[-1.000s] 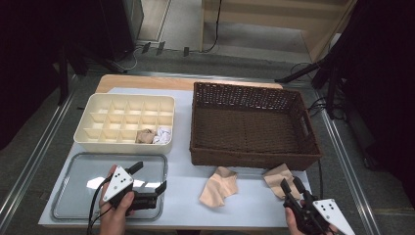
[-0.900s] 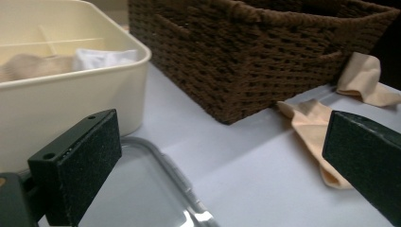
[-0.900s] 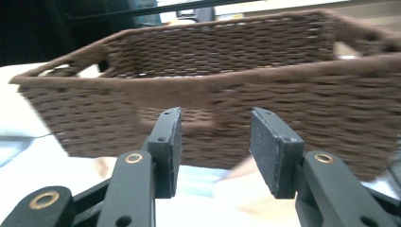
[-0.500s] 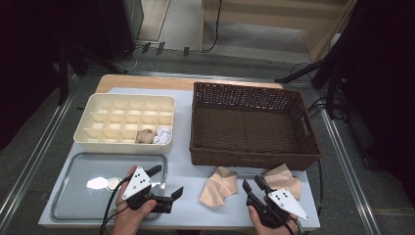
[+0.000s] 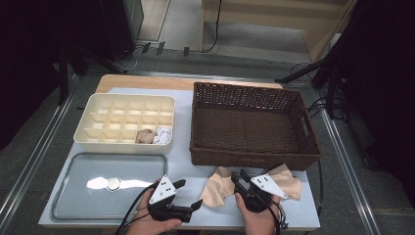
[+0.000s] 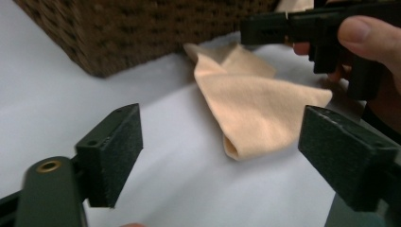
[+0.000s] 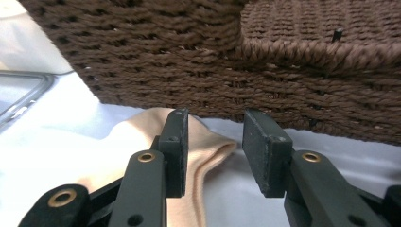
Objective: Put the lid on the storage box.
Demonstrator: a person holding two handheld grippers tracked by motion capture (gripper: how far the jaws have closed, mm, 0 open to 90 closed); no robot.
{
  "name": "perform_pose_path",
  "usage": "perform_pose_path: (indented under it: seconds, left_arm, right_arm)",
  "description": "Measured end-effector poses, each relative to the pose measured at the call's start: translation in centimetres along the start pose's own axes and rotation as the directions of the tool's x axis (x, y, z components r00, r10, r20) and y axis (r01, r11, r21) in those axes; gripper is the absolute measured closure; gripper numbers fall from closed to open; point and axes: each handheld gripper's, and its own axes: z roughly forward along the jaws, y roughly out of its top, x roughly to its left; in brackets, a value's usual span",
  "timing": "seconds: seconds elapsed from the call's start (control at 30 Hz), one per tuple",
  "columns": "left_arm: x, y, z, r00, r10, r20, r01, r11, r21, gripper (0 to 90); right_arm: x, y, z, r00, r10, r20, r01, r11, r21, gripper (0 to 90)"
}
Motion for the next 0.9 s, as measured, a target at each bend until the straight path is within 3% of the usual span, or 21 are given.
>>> perform_pose_path:
  seconds: [0.07, 0.17, 0.33, 0.43, 0.53, 0.63, 0.77, 0.9]
  left_arm:
    - [-0.2, -0.1, 0.4, 0.9999, -0.004, 0.011, 0.004, 1.0000, -0.001, 30.9]
    - [-0.6, -0.2, 1.0, 0.9999, -0.006, 0.016, 0.006, 0.9994, 0.033, 43.2]
    - [-1.2, -0.5, 2.1, 0.9999, 0.016, -0.004, -0.015, 0.9950, 0.099, 55.9]
    - [-1.3, -0.4, 2.4, 0.9997, -0.003, -0.025, 0.006, 0.9943, 0.106, 63.3]
    - [-1.3, -0.4, 2.6, 0.9999, -0.012, 0.001, 0.012, 0.9936, 0.112, 76.6]
    - [-1.2, -0.3, 2.4, 0.9997, -0.009, 0.022, 0.006, 0.9945, 0.105, 87.9]
    - [-0.6, 0.1, 1.4, 0.9997, 0.003, 0.026, -0.005, 0.9976, 0.069, 89.8]
    - [0.3, 0.8, -0.1, 1.0000, 0.006, -0.006, -0.006, 0.9997, 0.023, 90.0]
  right_arm:
    - [-0.2, 0.0, 0.4, 0.9998, 0.001, 0.019, -0.001, 1.000, 0.006, 63.3]
    - [-0.6, 0.1, 0.6, 0.9992, 0.016, 0.038, -0.017, 1.000, 0.024, 65.4]
    - [-0.5, -0.1, 1.1, 1.0000, 0.003, 0.006, -0.003, 0.996, 0.088, 71.3]
    - [-0.1, -0.2, 1.3, 0.9997, -0.021, -0.012, 0.022, 0.993, 0.119, 83.9]
    - [-0.1, 0.1, 1.1, 0.9994, -0.008, -0.034, 0.012, 0.991, 0.134, 89.5]
    - [-0.3, 0.3, 0.5, 0.9984, -0.007, -0.056, 0.013, 0.994, 0.108, 90.0]
    - [-0.1, 1.2, -0.8, 0.9949, -0.021, -0.098, 0.024, 0.999, 0.026, 90.0]
    - [0.3, 2.5, -2.0, 0.9911, -0.051, -0.123, 0.046, 0.998, -0.046, 90.0]
